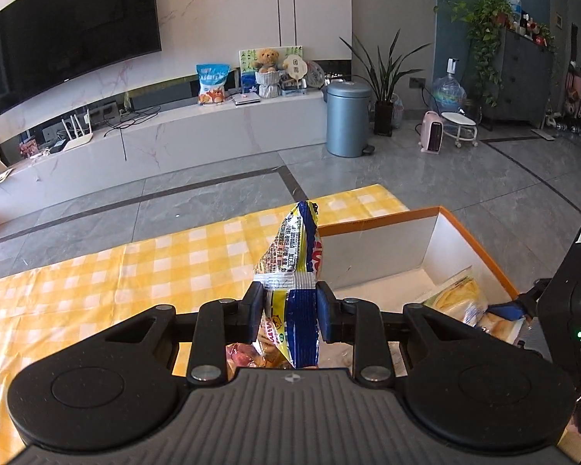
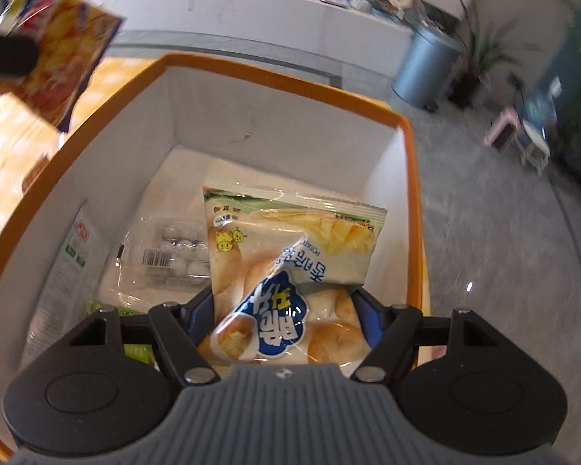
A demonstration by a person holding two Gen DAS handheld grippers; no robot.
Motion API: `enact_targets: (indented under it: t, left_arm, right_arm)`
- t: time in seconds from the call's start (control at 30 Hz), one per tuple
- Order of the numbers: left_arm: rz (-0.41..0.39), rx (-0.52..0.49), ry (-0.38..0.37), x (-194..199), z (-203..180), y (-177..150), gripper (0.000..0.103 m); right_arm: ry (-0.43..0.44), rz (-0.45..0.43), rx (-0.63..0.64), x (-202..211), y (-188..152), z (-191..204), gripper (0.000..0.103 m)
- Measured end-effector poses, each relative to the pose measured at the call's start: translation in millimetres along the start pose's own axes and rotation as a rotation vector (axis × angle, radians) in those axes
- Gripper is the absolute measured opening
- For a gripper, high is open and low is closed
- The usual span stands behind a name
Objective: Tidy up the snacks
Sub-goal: 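Open the right tool to drop the chip bag while the left tool releases the MIMI bag into the box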
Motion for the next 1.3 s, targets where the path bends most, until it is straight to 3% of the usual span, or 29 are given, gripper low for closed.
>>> enact_targets:
  t: [0.03, 0.17, 0.33, 0.4, 0.5, 0.57, 0.7, 0.77, 0.9, 1.07, 1.17, 1.23, 1.3]
  left_arm:
    - [0.001, 0.002, 0.003, 0.0, 0.9, -1.7, 0.032]
    - [0.011, 0.014, 0.01, -1.8, 6.9, -1.7, 0.032]
    - [0.008, 0.019, 0.003, -0.4, 7.6, 1.5, 0.032]
    - [0.017, 0.029, -0.017, -3.1, 1.9, 4.2, 0.032]
    - [0.044, 0.037, -0.071, -8.5, -10.2, 9.1, 0.032]
    - [0.024, -0.004, -0.076, -10.9, -18.0, 14.6, 0.032]
    - [0.001, -0.06, -0.08, -15.8, -26.1, 24.1, 0.03]
    - [-0.02, -0.066, -0.093, -7.8, -28.4, 29.4, 0.03]
    - [-0.049, -0.049, -0.208, 15.8, -45.4, 32.0, 0.03]
    - [0.048, 0.032, -0.261, 7.1, -72.0, 15.5, 0.03]
    - [0.097, 0.04, -0.414, 10.0, -97.9, 0.1, 0.03]
    - [0.173, 0.06, -0.505, 8.5, -113.0, -13.7, 0.03]
    - [0.25, 0.098, -0.51, -0.1, -123.2, -28.7, 0.03]
  right_arm:
    - [-0.003, 0.005, 0.001, -0.7, 1.2, 0.2, 0.086]
    - [0.021, -0.033, -0.046, 6.6, 7.4, 0.5, 0.093]
    - [0.006, -0.097, -0.082, 28.5, 18.8, -10.1, 0.093]
    - [0.022, -0.14, -0.111, 44.9, 25.2, -13.9, 0.094]
    - [-0.033, -0.245, -0.21, 76.1, 40.5, -30.6, 0.097]
    - [-0.04, -0.315, -0.269, 91.4, 49.2, -39.7, 0.098]
    - [0.104, -0.432, -0.451, 92.0, 47.6, -66.1, 0.099]
    - [0.111, -0.433, -0.545, 81.1, 38.2, -78.7, 0.098]
    - [0.089, -0.336, -0.476, 58.7, 7.6, -79.7, 0.097]
    - [0.054, -0.367, -0.606, 73.7, -18.8, -107.3, 0.094]
    - [0.002, -0.388, -0.599, 85.6, -28.2, -111.9, 0.094]
    - [-0.009, -0.389, -0.619, 86.2, -32.8, -117.7, 0.094]
    - [-0.027, -0.377, -0.638, 84.2, -35.8, -123.6, 0.094]
Point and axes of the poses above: each gripper's, at about its wrist camera, not at the fingertips, and x roughly against the way its jaws point, z to its left, y to its top, the point moved 10 cm from there along -x, roughly the way its jaws point, and after that the axes turned 11 degrees about y, right-handed, at the moved point
